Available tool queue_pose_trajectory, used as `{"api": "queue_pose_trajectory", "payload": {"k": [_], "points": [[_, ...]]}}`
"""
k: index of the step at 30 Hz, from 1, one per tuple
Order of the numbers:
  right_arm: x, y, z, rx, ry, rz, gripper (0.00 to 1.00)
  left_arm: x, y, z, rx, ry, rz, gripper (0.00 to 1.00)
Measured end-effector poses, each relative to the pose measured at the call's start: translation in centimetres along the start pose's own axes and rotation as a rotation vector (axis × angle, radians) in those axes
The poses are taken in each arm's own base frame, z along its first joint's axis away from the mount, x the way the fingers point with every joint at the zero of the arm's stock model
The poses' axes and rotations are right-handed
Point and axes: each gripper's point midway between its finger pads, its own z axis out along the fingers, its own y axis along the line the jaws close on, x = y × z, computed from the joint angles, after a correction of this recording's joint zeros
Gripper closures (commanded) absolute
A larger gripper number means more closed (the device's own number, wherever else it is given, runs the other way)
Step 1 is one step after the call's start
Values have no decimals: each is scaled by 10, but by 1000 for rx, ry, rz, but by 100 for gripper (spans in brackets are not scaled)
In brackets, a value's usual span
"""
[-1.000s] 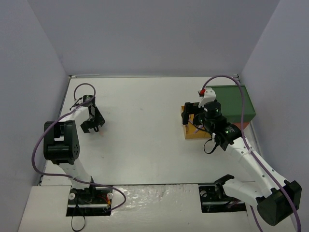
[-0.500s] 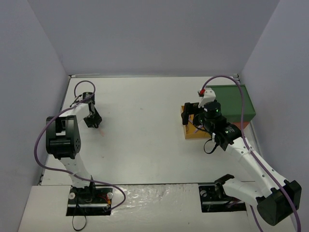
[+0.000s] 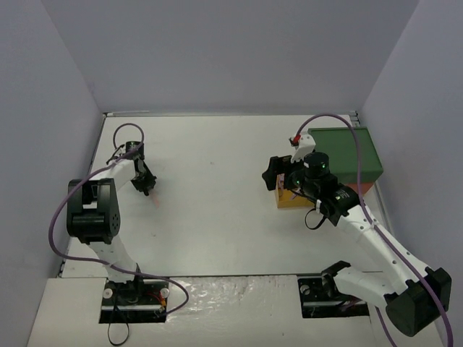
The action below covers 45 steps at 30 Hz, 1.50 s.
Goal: Organize the makeup
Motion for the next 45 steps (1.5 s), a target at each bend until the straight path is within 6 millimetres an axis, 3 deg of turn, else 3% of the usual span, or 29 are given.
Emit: {"api": "queue_pose_trajectory", "payload": {"k": [4,10,15,20,26,31,35,39,43,45], "points": [[7,39,8,-129,20,-28,0,20,-39,-30,134,-13,46,100],[22,101,24,-306,50,-38,7,30,-121,-108,453,-145,104,100],[21,132,35,-394,23,-25,17,42,-158,-172,687,-236,84,100],[16,157,48,-442,-3,-26,24,58,-180,-211,837,-257,51,100],[15,177,58,-467,-10,-41,33,70,-195,-239,944,-254,21,100],[3,181,66,-456,-35,-41,49,72,-201,-253,990,-264,5,100],[-1,181,73,-439,-41,-48,64,79,-201,-252,1003,-259,6,100],[1,178,79,-416,-37,-57,87,87,-199,-246,993,-245,12,100],[2,171,81,-378,-35,-58,100,88,-200,-247,997,-250,16,99],[2,167,83,-355,-35,-58,100,87,-200,-247,998,-255,20,91]]}}
